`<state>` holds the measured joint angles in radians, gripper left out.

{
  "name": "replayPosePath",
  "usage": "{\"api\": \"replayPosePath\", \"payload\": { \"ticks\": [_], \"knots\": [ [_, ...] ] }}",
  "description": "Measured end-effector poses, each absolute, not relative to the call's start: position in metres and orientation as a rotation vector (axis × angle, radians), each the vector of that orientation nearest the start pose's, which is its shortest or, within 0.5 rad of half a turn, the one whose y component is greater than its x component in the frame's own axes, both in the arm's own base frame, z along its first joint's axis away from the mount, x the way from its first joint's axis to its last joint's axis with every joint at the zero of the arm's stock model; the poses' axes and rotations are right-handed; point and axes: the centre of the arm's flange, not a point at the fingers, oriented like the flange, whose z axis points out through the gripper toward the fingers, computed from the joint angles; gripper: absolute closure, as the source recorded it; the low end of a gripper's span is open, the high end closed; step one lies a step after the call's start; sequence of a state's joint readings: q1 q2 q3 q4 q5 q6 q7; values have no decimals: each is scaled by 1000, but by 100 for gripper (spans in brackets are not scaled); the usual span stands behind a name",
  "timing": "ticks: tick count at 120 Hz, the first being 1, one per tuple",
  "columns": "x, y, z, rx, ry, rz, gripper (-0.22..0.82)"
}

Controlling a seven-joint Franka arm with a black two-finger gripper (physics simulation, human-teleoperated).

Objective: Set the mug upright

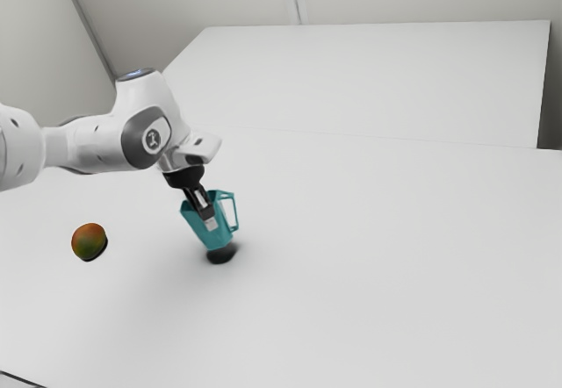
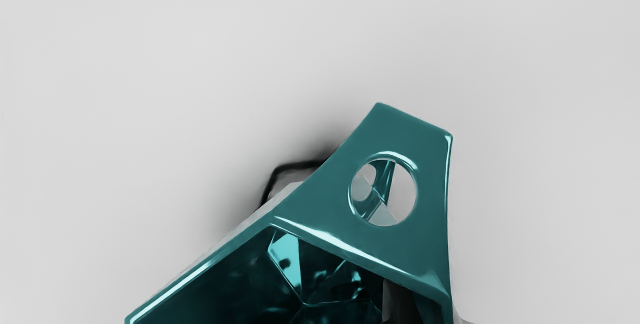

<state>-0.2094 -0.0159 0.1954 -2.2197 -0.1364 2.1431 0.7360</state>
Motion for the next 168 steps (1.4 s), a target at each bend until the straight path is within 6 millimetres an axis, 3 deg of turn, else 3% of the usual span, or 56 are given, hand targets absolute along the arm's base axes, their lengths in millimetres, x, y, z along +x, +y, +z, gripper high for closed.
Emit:
{"api": "replayPosePath", "payload": {
  "ticks": [37, 71, 106, 140, 168],
  "knots": [
    [509, -56, 370, -2929, 1129, 32, 79],
    [500, -27, 358, -2923, 961, 70, 79],
    [499, -56, 351, -2906, 946, 70, 79],
    [501, -64, 339, -2916, 897, 81, 79],
    [499, -67, 339, -2927, 879, 79, 32]
  ]
}}
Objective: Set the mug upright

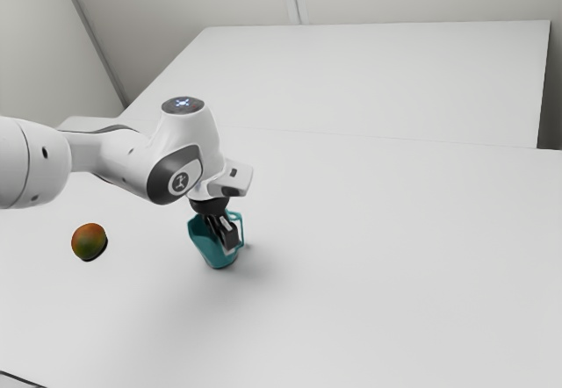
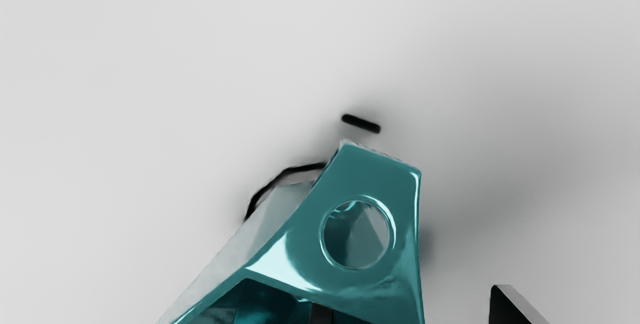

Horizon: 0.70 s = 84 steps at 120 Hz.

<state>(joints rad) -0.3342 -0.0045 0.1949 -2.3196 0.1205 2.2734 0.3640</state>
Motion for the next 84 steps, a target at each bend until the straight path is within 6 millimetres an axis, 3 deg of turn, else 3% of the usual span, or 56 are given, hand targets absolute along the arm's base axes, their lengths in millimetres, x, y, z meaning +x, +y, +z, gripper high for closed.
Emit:
{"api": "replayPosePath", "payload": {
  "ticks": [12, 30, 39, 59, 75, 84],
  "knots": [
    [499, -68, 349, -2916, 886, 55, 20],
    [503, -53, 388, -2924, 839, -38, 10],
    [512, -45, 417, -2928, 800, -89, 7],
    [537, -57, 495, -2913, 769, -174, 3],
    [549, -51, 523, -2926, 717, -160, 2],
    [555, -43, 549, -2931, 678, -188, 1]
  ]
}}
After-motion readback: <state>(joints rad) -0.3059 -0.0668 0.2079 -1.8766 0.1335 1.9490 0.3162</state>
